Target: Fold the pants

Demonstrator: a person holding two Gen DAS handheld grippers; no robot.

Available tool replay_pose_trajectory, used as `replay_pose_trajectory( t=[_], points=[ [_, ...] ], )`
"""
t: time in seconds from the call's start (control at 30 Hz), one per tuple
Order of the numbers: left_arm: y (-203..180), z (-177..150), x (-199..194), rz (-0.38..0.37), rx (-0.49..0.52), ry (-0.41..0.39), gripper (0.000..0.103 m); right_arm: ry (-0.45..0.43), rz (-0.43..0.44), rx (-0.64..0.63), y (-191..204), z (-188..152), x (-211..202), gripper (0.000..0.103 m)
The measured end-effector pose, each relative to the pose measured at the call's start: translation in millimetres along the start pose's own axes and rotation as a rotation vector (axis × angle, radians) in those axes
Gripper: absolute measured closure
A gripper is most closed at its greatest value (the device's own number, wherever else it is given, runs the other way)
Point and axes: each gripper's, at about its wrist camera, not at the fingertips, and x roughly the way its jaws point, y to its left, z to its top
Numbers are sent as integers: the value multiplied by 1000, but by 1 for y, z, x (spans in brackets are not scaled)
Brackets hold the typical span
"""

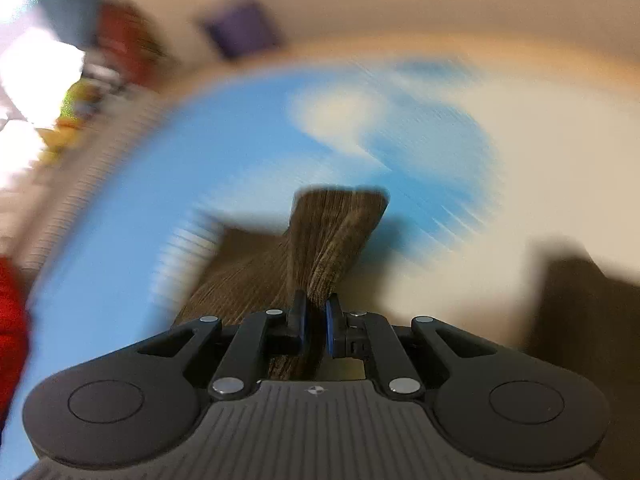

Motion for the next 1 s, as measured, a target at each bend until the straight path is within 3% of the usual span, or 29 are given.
replay_pose_trajectory(
  t=[0.07, 0.17, 0.23, 0.27, 0.3, 0.37, 0.43, 0.47, 0.53, 0.6, 0.67, 0.73, 0.8, 0.9, 1.0],
  points=[
    [5, -3, -5, -20, -13, -2, 75, 12, 61, 41, -21, 1, 5, 94],
    [12, -9, -15, -97, -41, 8, 60, 6, 75, -32, -15, 5, 6, 83],
    [16, -16, -17, -145, -53, -2, 63, 9, 63, -37, -14, 8, 7, 83],
    [17, -21, -16, -153, -68, -3, 78, 15, 57, -53, -13, 9, 5, 97],
    [19, -25, -15, -178, -86, 10, 82, -4, 32, -82, -11, 9, 0, 97],
    [25, -27, -17, -219, -103, 7, 83, -86, 36, -64, -16, 9, -23, 97],
    [24, -26, -23, -245, -65, 9, 83, -155, -45, -17, -26, 7, -42, 97],
    [21, -26, -26, -244, -43, 14, 81, -151, -126, 10, -31, 4, -44, 97],
    [22, -26, -29, -253, -35, 31, 73, -48, -251, 53, -40, 1, -40, 95],
    [35, -24, -36, -308, -67, 33, 60, -100, -252, 31, -35, 1, -56, 89],
    [63, -21, -53, -348, -141, -25, 49, -215, -264, -71, -6, -2, -83, 89],
    [101, -22, -71, -365, -253, -100, 46, -274, -195, -145, 26, -8, -102, 78],
    [143, -32, -84, -319, -408, -157, 44, -269, -81, -224, 64, -19, -105, 44],
    [213, -63, -80, -164, -689, -156, 35, -131, 70, -354, 123, -45, -76, 44],
    [260, -106, -62, 43, -885, -58, 28, 33, 61, -360, 160, -73, -22, 44]
  ],
)
